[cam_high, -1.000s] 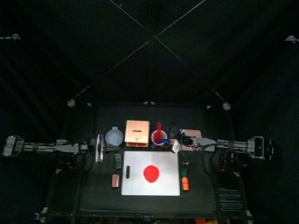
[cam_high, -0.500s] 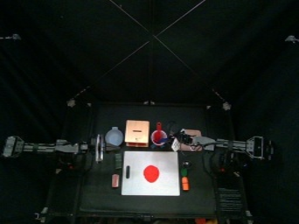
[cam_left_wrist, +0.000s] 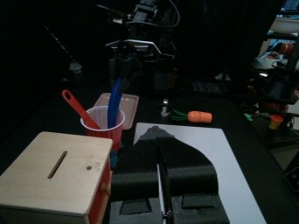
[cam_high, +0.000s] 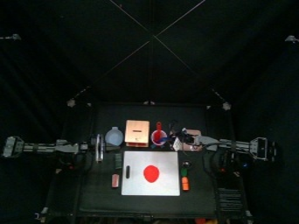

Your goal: Grasp pizza cutter with other hand

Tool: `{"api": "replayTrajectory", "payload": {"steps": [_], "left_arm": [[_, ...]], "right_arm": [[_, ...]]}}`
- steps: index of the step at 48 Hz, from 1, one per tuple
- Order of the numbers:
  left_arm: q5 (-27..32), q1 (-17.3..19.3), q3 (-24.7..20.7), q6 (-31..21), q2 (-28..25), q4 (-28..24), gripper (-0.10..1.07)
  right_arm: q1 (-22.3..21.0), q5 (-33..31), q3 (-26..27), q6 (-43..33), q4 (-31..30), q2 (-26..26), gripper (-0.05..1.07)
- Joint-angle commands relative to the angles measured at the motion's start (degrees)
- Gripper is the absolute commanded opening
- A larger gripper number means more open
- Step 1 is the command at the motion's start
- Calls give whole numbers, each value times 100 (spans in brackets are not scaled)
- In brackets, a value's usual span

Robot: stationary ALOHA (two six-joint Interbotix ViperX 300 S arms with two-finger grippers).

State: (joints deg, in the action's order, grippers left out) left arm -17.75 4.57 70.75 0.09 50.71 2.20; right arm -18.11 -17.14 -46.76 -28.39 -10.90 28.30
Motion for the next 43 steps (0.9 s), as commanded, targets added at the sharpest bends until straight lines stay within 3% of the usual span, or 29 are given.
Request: {"api": "replayTrajectory", "payload": {"steps": [1, 9, 17, 24, 34, 37, 43], "left_arm": [[-26, 18, -70, 9, -26, 0, 9], [-53, 18, -70, 9, -18, -18, 9], [-53, 18, -158, 18, -53, -185, 9], [-44, -44, -369, 18, -193, -237, 9], [-53, -193, -721, 18, -835, -492, 9], [-44, -255, -853, 18, -1037, -598, 10], [0, -369, -1134, 0, -1538, -721, 25]], "right_arm": [[-70, -18, 79, -9, -132, 501, 58], [-97, 123, -123, 9, -299, 1336, 58], [185, 1143, -571, 62, -299, 1494, 58], [633, 2109, -800, 53, -308, 1248, 56], [1187, 2522, -721, 70, -360, 712, 34], [1301, 2584, -694, 70, -404, 527, 33], [1573, 2821, -562, 70, -492, 18, 33]]}}
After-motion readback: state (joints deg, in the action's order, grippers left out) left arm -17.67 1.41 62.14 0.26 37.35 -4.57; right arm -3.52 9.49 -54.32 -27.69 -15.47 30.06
